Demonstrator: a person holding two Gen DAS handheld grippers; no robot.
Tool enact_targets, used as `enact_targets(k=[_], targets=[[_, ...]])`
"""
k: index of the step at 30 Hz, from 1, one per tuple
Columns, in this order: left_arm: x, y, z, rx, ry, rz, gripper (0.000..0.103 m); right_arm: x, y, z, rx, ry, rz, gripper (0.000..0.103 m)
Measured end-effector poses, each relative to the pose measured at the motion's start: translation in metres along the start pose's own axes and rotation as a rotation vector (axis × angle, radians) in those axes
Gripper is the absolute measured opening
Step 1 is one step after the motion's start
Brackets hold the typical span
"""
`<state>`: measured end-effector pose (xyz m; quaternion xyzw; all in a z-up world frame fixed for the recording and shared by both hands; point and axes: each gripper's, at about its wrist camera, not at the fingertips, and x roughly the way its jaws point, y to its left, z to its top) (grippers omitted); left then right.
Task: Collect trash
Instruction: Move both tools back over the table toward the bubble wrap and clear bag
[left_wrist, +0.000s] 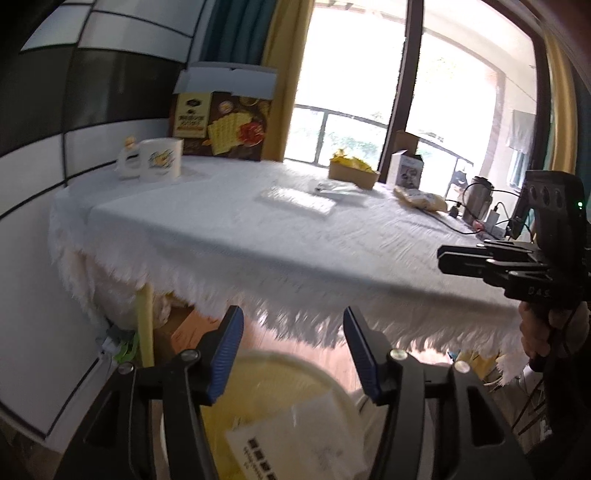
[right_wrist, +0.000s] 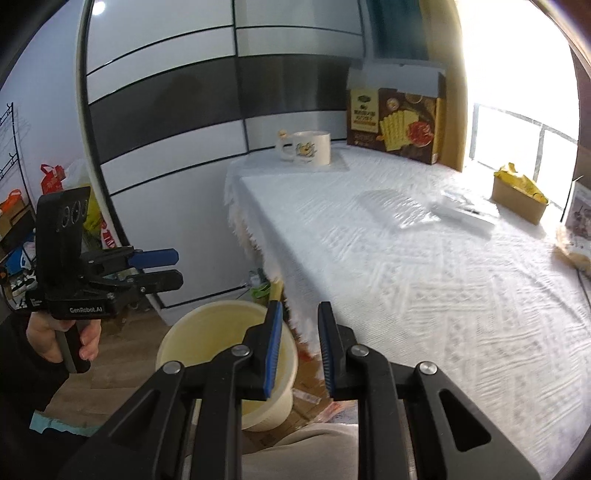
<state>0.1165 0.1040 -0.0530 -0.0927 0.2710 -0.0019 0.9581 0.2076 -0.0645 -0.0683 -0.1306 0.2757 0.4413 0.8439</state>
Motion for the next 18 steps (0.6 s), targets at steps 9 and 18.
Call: enact_targets(k=[9, 18], targets=[[0.038, -0.023, 0.036, 0.076, 0.008, -0.030, 0.058, -0.006, -0.038, 0.008, 0.007, 0.004, -0.058, 0.018], [0.076, -0.034, 0.066, 0.115, 0.026, -0.050, 0.058, 0.002, -0.071, 0.023, 0.013, 0.017, -0.097, 0.018]])
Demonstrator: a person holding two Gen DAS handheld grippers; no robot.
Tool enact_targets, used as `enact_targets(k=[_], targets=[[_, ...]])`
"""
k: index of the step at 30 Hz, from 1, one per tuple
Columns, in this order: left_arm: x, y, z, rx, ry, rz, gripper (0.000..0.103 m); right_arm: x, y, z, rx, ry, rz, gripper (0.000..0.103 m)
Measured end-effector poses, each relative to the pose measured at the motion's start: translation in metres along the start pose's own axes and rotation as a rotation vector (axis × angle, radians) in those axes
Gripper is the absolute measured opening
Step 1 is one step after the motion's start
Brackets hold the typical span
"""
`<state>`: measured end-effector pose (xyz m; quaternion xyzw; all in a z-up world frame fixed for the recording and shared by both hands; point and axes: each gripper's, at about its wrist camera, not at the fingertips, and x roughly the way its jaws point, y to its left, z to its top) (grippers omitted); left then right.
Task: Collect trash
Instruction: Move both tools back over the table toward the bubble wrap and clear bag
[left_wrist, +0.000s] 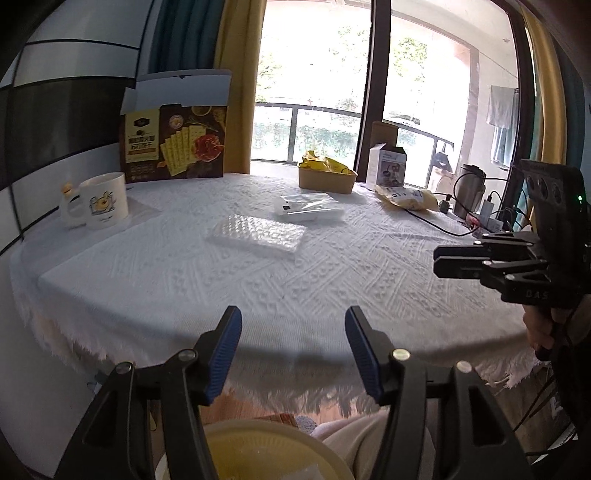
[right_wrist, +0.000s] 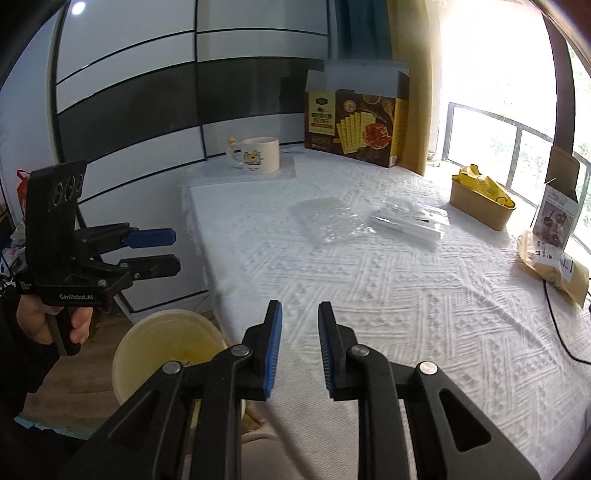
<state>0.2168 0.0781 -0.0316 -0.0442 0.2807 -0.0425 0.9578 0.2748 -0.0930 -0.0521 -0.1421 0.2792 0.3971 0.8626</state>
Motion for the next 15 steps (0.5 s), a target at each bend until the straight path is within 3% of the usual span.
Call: enact_targets(k=[6, 15], targets=[[0.018, 0.003, 0.017, -0.002, 0.010, -0.018, 0.059, 0.011, -0.026, 0.019, 0.010, 0.022, -0.034, 0.021], [0.044, 0.020, 0.037, -0.025, 0.021, -0.027, 0.059, 0.029, -0.072, 0.057, 0.010, 0.026, -0.090, 0.041]])
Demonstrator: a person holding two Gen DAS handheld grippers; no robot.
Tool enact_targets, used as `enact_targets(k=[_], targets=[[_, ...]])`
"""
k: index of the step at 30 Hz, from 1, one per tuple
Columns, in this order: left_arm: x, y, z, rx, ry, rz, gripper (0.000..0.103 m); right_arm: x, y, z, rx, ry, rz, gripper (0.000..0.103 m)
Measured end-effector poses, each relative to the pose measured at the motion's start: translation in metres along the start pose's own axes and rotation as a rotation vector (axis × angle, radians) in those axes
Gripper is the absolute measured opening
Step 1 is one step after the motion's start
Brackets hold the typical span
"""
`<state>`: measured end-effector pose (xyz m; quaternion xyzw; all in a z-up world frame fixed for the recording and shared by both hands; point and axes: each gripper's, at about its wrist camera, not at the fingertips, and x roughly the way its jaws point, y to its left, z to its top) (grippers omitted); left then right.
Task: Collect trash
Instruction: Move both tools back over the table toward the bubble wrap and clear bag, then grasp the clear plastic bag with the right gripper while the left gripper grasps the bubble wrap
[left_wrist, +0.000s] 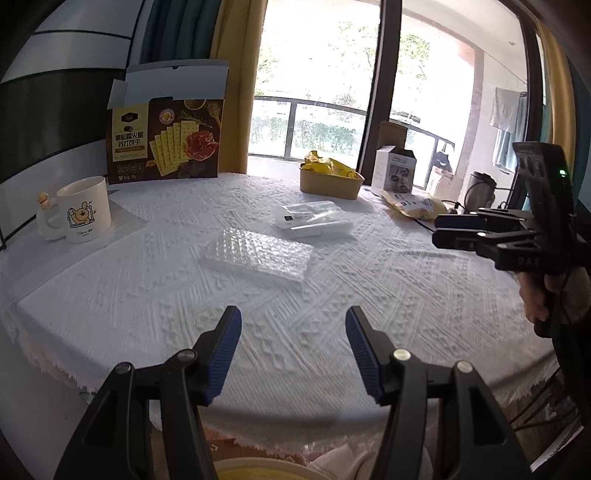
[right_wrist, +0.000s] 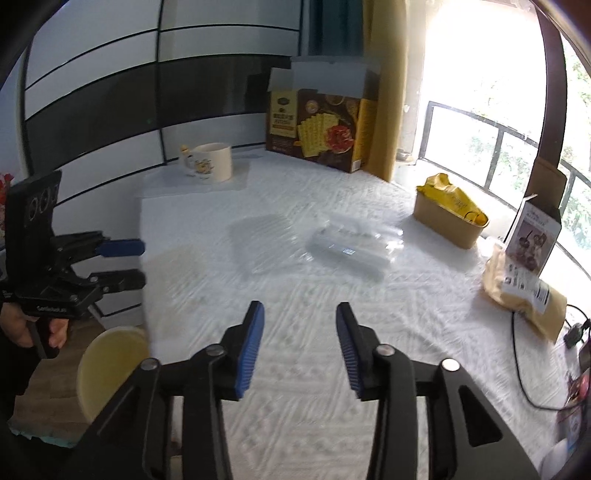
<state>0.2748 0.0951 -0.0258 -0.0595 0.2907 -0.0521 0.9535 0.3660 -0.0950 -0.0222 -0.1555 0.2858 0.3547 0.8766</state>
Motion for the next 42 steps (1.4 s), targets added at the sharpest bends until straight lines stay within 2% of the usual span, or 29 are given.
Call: enact_targets(k=[10, 14, 18, 22, 28, 36, 38, 39, 40, 41, 42], targets=[[0.038, 0.034, 0.027, -0.074, 0.015, 0.031, 0.059, 0.066, -0.062, 0.032, 0.020, 0.056, -0.050, 0.043], [0.055, 0.048, 0.033, -0.104, 0.020, 0.039, 0.059, 0.094, -0.078, 0.045, -0.001, 0.076, -0.057, 0.054], [0.068, 0.055, 0.038, -0.111, 0.028, 0.045, 0.060, 0.129, -0.095, 0.058, -0.006, 0.095, -0.051, 0.060], [0.081, 0.061, 0.042, -0.117, 0.045, 0.053, 0.060, 0.165, -0.119, 0.069, 0.029, 0.114, -0.051, 0.061], [0.095, 0.072, 0.047, -0.131, 0.053, 0.076, 0.060, 0.209, -0.152, 0.076, 0.146, 0.152, 0.037, 0.061], [0.110, 0.081, 0.048, -0.167, 0.091, 0.095, 0.063, 0.237, -0.154, 0.077, 0.239, 0.185, 0.167, 0.063], [0.112, 0.080, 0.049, -0.178, 0.093, 0.084, 0.065, 0.238, -0.152, 0.075, 0.243, 0.183, 0.172, 0.063], [0.114, 0.080, 0.049, -0.189, 0.097, 0.076, 0.068, 0.236, -0.150, 0.075, 0.235, 0.176, 0.181, 0.048], [0.116, 0.080, 0.050, -0.198, 0.109, 0.071, 0.069, 0.233, -0.147, 0.075, 0.226, 0.174, 0.182, 0.025], [0.119, 0.079, 0.050, -0.198, 0.116, 0.068, 0.071, 0.231, -0.145, 0.075, 0.215, 0.172, 0.178, 0.013], [0.122, 0.077, 0.050, -0.197, 0.126, 0.064, 0.072, 0.228, -0.142, 0.075, 0.201, 0.163, 0.185, 0.009]])
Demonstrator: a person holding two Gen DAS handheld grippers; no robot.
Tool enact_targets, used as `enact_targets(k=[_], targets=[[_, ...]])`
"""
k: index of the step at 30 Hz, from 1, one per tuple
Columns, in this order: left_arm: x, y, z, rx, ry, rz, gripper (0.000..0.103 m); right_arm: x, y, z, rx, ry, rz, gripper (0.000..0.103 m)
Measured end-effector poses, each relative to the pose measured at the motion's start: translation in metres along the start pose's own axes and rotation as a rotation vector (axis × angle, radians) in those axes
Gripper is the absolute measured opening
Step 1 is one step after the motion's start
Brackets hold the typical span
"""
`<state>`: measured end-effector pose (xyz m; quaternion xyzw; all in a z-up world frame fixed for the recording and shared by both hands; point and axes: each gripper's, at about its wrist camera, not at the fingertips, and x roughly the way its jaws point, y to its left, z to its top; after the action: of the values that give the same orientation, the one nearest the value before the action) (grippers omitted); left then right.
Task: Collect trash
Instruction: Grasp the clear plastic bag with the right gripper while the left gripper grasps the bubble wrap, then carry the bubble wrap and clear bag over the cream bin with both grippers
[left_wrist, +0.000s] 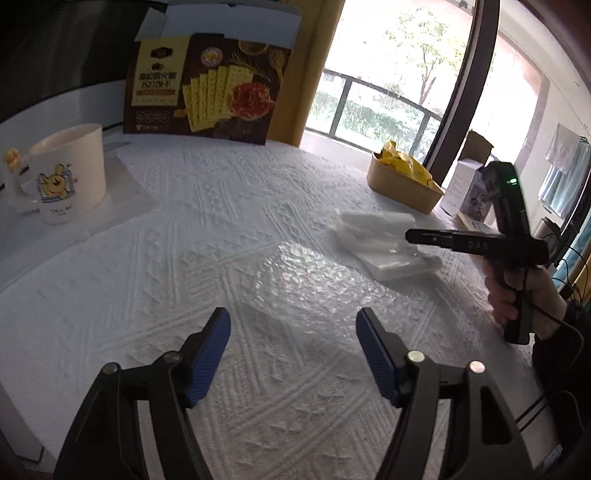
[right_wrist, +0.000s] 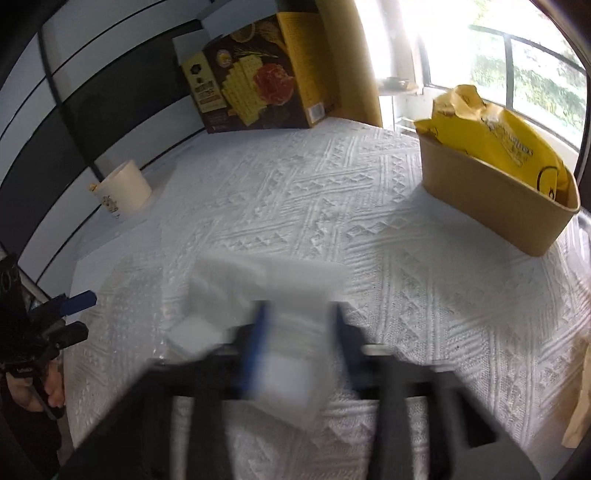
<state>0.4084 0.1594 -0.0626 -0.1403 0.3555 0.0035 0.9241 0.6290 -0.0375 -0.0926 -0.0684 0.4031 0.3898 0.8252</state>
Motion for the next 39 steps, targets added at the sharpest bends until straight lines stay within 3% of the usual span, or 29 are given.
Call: enact_targets(k=[2, 8, 14, 16, 21, 28, 29, 31, 33, 34, 39], targets=[[0.005, -0.003, 0.000, 0.011, 0.022, 0.003, 0.073, -0.008, 0.009, -0.004, -0.036, -0.021, -0.006, 0.003], [0.012, -0.015, 0.013, 0.082, 0.043, 0.027, 0.076, -0.059, 0.031, -0.015, -0.107, -0.146, -0.063, 0.000], [0.036, -0.031, 0.036, 0.173, 0.076, -0.037, 0.079, -0.123, 0.052, -0.034, -0.154, -0.254, -0.166, 0.000], [0.053, -0.034, 0.038, 0.196, 0.145, -0.045, 0.079, -0.142, 0.059, -0.042, -0.172, -0.278, -0.189, 0.000], [0.063, -0.039, 0.037, 0.240, 0.185, -0.052, 0.086, -0.172, 0.064, -0.056, -0.180, -0.301, -0.194, 0.000], [0.069, -0.053, 0.031, 0.328, 0.214, 0.004, 0.085, -0.181, 0.063, -0.065, -0.147, -0.295, -0.154, 0.000], [0.069, -0.052, 0.031, 0.326, 0.213, -0.003, 0.082, -0.182, 0.065, -0.067, -0.144, -0.298, -0.153, 0.000], [0.064, -0.052, 0.029, 0.335, 0.202, -0.020, 0.065, -0.185, 0.068, -0.070, -0.144, -0.301, -0.153, 0.000], [0.060, -0.054, 0.028, 0.336, 0.196, -0.040, 0.021, -0.188, 0.072, -0.073, -0.147, -0.307, -0.153, 0.000], [0.058, -0.054, 0.027, 0.329, 0.200, -0.076, 0.014, -0.190, 0.075, -0.075, -0.147, -0.310, -0.149, 0.000], [0.043, -0.055, 0.018, 0.289, 0.185, -0.116, 0.010, -0.203, 0.088, -0.085, -0.138, -0.325, -0.140, 0.000]])
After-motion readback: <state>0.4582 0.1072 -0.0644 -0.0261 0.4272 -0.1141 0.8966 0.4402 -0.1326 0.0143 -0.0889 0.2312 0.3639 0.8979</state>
